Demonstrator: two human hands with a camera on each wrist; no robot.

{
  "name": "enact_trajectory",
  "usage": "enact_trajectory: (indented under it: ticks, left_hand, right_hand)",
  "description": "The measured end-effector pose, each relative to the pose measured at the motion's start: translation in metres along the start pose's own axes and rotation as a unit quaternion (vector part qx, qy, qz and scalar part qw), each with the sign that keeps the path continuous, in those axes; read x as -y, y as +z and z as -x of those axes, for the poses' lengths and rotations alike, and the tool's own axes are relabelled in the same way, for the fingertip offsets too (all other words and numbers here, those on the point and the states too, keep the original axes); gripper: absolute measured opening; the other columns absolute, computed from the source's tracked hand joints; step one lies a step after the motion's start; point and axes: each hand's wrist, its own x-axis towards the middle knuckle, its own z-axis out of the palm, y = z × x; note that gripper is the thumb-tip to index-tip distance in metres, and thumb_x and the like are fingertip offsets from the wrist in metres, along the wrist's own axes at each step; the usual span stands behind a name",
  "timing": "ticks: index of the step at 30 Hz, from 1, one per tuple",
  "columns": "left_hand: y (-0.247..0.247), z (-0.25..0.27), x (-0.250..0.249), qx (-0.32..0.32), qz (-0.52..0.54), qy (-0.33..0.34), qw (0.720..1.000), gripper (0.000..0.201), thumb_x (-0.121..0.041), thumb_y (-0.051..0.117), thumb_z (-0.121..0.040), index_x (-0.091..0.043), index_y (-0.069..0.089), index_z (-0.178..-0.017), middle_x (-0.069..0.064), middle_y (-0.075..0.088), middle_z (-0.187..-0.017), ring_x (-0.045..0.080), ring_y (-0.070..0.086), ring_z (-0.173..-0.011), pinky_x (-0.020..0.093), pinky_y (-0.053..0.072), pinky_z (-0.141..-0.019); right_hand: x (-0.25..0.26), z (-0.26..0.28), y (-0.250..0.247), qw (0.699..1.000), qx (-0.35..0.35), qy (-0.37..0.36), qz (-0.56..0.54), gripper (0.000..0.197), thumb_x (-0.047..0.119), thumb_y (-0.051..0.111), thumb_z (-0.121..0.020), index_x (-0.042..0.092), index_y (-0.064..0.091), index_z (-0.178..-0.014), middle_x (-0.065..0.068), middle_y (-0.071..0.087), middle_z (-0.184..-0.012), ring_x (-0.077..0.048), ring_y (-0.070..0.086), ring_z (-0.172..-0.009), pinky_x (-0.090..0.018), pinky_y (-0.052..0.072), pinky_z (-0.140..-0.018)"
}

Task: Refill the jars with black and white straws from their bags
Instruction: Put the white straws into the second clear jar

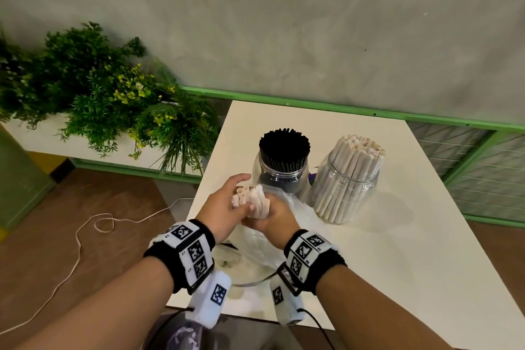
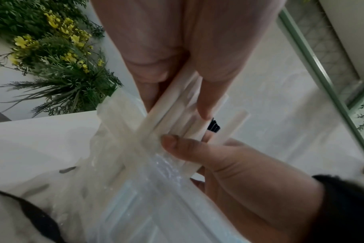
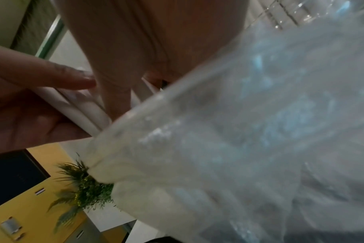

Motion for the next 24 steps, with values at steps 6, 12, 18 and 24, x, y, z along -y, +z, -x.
enact_trajectory:
  ticks: [6, 12, 18, 24]
  left_hand:
    - [-0.013, 0.01, 0.014, 0.011, -0.032, -0.016, 0.999, 0.062, -0.007, 0.066, -0.084, -0.028, 0.041, -0.137, -0.006, 0.06, -0.117, 0.012, 0.059, -0.104, 0.023, 0.044, -0.091]
    - [-0.01, 0.008, 0.014, -0.015, -0.034, -0.006, 0.999, 0.034, -0.011, 0.062, -0.088, -0.028, 0.054, -0.116, -0.011, 0.064, -0.097, 0.011, 0.06, -0.092, 0.015, 0.043, -0.077]
    - [-0.002, 0.005, 0.006, -0.015, -0.054, 0.0, 0.998, 0.029, -0.015, 0.06, -0.09, -0.024, 0.058, -0.118, -0.009, 0.065, -0.095, -0.003, 0.055, -0.082, 0.003, 0.037, -0.066]
    - [-0.009, 0.0, 0.001, 0.038, -0.278, 0.025, 0.96, 0.043, -0.049, 0.045, -0.092, -0.024, 0.058, -0.125, -0.003, 0.056, -0.122, 0.023, 0.05, -0.109, 0.026, 0.034, -0.091]
  right_hand:
    - [0.004, 0.002, -0.006, 0.999, -0.016, -0.013, 0.037, 0.04, 0.052, 0.066, -0.065, 0.02, 0.068, -0.088, -0.01, 0.064, -0.092, -0.026, 0.061, -0.087, -0.048, 0.05, -0.083]
    - [0.021, 0.008, -0.01, 0.997, 0.062, 0.002, 0.039, 0.05, 0.025, 0.075, -0.072, 0.019, 0.058, -0.119, 0.002, 0.064, -0.111, -0.015, 0.06, -0.101, -0.035, 0.049, -0.093]
    - [0.024, 0.008, 0.0, 0.999, -0.003, 0.021, -0.049, 0.056, 0.026, 0.079, -0.066, 0.017, 0.056, -0.116, 0.0, 0.069, -0.104, -0.016, 0.066, -0.097, -0.037, 0.054, -0.087]
    - [0.025, 0.013, -0.016, 0.998, -0.012, 0.004, -0.065, 0.027, 0.009, 0.073, -0.08, 0.016, 0.064, -0.104, 0.003, 0.069, -0.092, -0.003, 0.063, -0.082, -0.021, 0.052, -0.076]
